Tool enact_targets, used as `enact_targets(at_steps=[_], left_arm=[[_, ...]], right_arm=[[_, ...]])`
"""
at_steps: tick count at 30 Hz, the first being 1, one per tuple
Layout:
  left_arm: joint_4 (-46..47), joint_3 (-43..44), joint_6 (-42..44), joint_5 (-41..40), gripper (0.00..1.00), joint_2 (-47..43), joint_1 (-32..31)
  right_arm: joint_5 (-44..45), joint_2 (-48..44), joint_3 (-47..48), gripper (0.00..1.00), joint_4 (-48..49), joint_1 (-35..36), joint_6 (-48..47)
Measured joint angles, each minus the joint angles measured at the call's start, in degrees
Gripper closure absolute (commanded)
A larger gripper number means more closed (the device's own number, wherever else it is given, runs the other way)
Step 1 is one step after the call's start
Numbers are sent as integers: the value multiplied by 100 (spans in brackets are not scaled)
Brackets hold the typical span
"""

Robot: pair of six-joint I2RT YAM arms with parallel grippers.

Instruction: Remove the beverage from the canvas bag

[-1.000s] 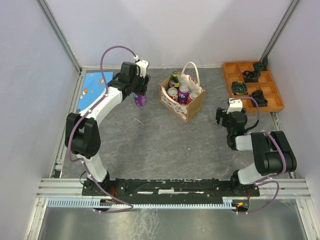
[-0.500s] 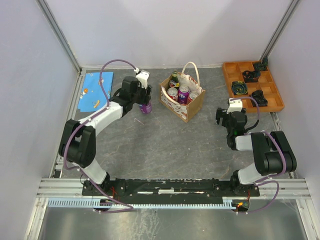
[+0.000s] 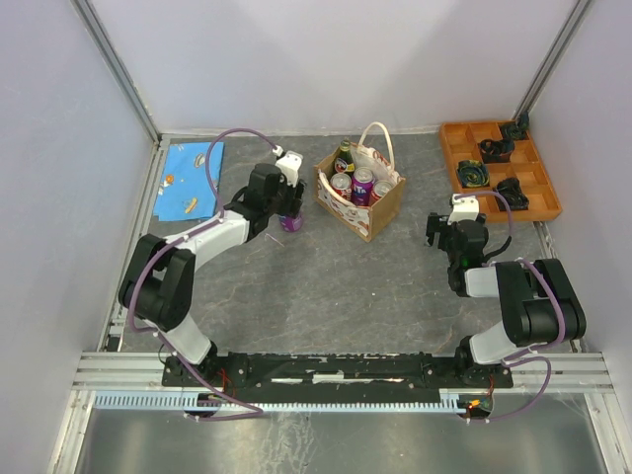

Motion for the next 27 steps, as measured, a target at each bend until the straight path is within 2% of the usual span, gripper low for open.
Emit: enact_targets(at_steps=[2,4,5,7,8,15,20,27], left_arm=[[48,0,0,-68,28,22,-26],[48,0,0,-149,18,22,-46],[52,0,0,-186,10,22,-50],[107,4,2,-238,6,22,-55],[118,17,0,-275,1,22,-55],[55,177,2,-439,1,-4,-55],[-219,658,4,-417,0,-195,-55],[-597,2323,46,278,0,-286,-55]], right_arm=[[0,0,0,1,0,0,0],[0,0,0,1,0,0,0],[0,0,0,1,0,0,0],[0,0,0,1,0,-2,0],[0,0,0,1,0,-2,0],[0,0,0,1,0,-2,0],[0,0,0,1,0,-2,0],[0,0,0,1,0,0,0]])
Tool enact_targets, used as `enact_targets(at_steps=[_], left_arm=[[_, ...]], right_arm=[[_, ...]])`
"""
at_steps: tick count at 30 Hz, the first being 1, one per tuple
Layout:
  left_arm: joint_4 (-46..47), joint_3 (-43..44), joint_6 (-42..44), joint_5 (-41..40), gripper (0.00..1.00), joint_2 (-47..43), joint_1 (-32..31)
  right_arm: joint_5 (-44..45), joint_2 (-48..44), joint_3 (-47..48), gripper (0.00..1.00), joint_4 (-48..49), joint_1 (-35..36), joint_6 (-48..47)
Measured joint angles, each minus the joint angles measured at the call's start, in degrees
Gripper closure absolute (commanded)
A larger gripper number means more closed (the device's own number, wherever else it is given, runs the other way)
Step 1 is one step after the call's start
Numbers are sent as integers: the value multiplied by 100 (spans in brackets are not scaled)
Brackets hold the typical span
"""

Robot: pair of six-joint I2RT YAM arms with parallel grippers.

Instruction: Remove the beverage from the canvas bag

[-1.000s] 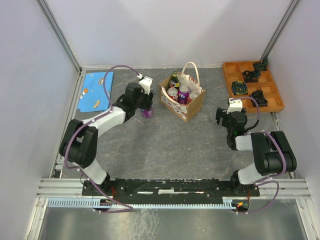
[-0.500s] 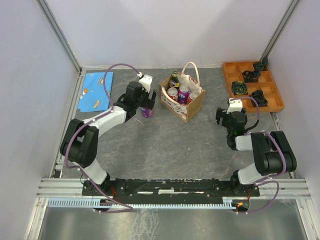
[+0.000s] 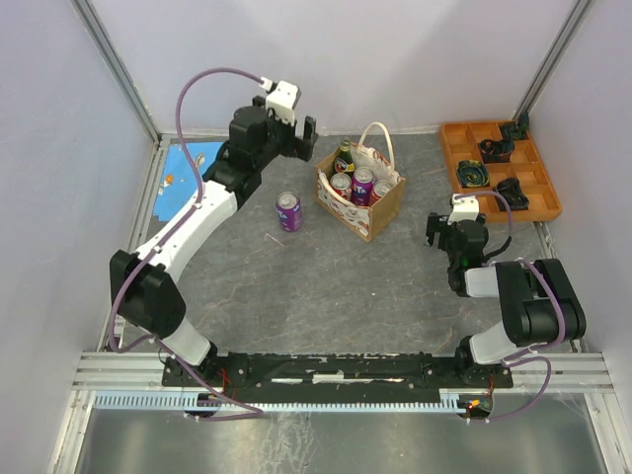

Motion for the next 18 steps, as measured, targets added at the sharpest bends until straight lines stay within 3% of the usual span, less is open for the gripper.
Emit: enact_targets(at_steps=[6,12,18], left_arm=[[-140,981,17,859,9,140,-39],[-575,1991,190,1663,48,1095,-341],[-857,2245,415,2277,52,1989,-605]], right_arm=[[0,0,0,1,0,0,0],[0,0,0,1,0,-2,0],[0,0,0,1,0,0,0]])
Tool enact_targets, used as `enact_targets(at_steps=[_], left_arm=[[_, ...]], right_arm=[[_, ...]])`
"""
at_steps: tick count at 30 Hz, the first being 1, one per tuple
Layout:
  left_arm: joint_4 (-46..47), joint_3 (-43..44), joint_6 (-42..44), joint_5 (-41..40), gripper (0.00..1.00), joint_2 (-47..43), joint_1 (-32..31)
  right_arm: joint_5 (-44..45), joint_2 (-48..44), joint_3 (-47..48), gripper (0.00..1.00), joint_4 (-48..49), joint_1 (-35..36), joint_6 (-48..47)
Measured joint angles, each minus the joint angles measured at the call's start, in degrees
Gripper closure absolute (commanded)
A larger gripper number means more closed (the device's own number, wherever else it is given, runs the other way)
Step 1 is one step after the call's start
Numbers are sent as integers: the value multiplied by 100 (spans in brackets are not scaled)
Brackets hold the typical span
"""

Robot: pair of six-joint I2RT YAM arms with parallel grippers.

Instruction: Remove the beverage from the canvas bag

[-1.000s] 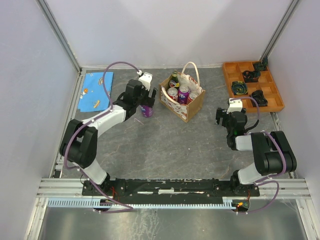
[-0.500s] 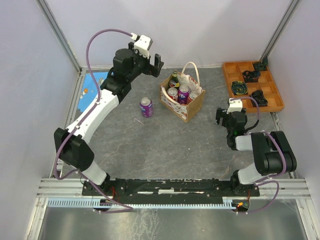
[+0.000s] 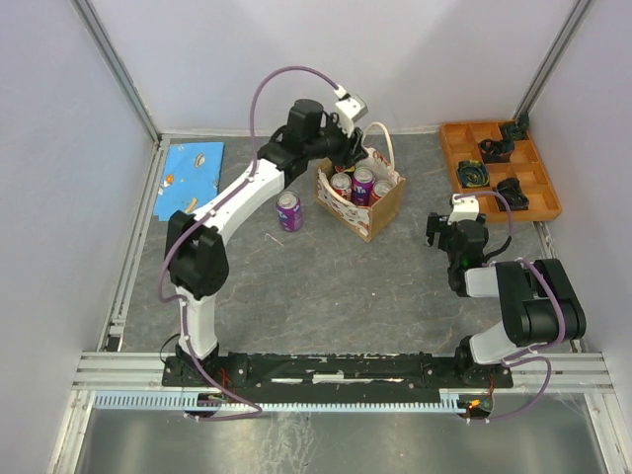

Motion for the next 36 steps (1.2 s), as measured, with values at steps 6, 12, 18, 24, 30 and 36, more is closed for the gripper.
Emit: enact_targets(at_steps=[6,12,18,24,30,36], left_arm=[[-20,140,-11,461,55,483,-72],[-201,780,48,505,39,1058,-199],[-796,1237,378,332,34,1561,-503],[-1139,1327,640,192,34,1698,-654],[-1209,1386,868,-83,34,1779,-662],[-1303,1386,1032,-459,34,1974,-671]], right_arm=[[0,0,0,1,0,0,0],[-2,0,0,1,0,0,0],[-2,0,0,1,0,0,0],[-2,0,0,1,0,0,0],[0,0,0,1,0,0,0],[0,0,0,1,0,-2,0]])
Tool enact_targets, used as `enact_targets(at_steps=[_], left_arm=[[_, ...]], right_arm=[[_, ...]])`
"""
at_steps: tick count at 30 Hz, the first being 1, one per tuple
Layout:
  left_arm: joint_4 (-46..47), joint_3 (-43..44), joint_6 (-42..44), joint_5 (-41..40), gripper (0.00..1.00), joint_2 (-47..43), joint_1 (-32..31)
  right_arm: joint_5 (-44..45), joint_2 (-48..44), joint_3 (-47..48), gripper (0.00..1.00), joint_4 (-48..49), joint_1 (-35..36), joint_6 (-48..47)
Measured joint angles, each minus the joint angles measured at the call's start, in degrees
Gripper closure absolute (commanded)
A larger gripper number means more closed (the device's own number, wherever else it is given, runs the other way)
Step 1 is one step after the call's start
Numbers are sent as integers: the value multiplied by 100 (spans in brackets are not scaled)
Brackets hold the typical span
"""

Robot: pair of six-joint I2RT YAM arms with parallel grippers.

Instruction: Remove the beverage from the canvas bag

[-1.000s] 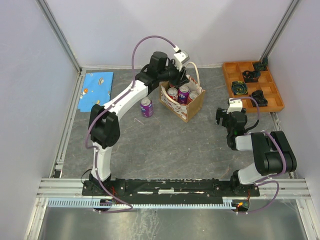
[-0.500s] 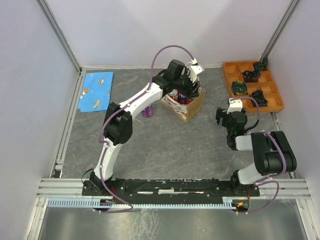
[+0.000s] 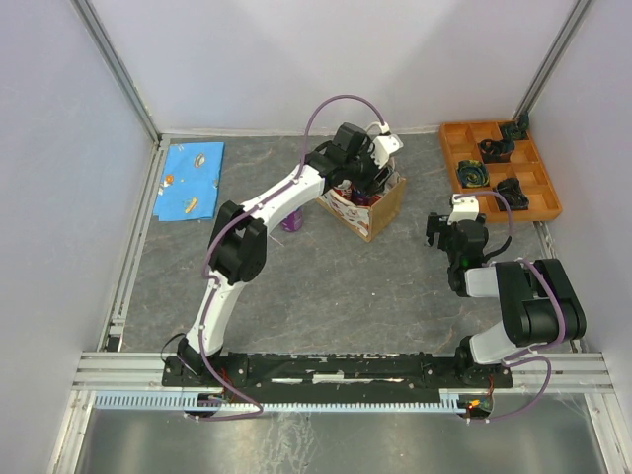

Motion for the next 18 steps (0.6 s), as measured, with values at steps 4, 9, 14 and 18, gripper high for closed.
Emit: enact_targets(at_steps=[4,9,14,18], left_arm=[[28,26,133,-173,34,0,-7],[-68,162,369,-203,32,2,-4],[-74,201,391,-129,31,2,-7],[-74,201,470,-107,4,4,-17]], right_arm=[[0,0,0,1,0,0,0],[0,0,0,1,-2,0,0],[0,0,0,1,0,0,0],[-2,0,0,1,0,2,0]])
